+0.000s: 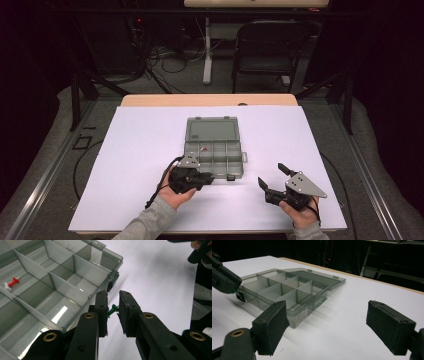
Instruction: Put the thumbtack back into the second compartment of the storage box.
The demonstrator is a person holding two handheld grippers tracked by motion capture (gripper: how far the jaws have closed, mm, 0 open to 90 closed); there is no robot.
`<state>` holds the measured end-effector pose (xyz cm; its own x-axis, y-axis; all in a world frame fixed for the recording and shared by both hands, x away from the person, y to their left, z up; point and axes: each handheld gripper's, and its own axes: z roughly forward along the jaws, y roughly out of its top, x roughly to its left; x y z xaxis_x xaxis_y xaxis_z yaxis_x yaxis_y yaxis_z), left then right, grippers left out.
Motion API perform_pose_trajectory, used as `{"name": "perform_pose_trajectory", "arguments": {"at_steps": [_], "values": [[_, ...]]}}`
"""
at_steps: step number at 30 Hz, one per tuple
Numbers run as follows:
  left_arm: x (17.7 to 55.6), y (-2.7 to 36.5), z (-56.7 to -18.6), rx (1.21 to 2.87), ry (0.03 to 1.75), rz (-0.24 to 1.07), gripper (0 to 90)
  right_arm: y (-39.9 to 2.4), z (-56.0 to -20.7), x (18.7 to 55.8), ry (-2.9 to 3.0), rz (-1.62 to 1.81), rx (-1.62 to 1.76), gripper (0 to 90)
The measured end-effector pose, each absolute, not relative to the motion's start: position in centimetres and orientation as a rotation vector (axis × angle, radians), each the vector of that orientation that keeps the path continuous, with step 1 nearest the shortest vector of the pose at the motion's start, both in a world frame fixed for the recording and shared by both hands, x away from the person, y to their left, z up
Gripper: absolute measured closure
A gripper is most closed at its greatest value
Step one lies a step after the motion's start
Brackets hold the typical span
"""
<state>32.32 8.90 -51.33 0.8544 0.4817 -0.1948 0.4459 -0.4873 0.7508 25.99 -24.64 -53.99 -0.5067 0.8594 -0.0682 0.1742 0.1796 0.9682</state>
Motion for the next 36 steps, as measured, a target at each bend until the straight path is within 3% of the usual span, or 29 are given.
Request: {"name": "perform_pose_trajectory", "arguments": {"at_steps": [24, 36], "values": [[36.4, 10.1, -48.2, 2.093, 0.761, 0.12, 77.3, -24.5, -54.0, 26.0, 1.816, 1.366, 0.972, 16.6], [39.4, 9.8, -49.4, 2.088, 0.871, 0.132, 77.3, -24.5, -54.0, 26.0, 1.821, 1.363, 0.971, 16.6]]}}
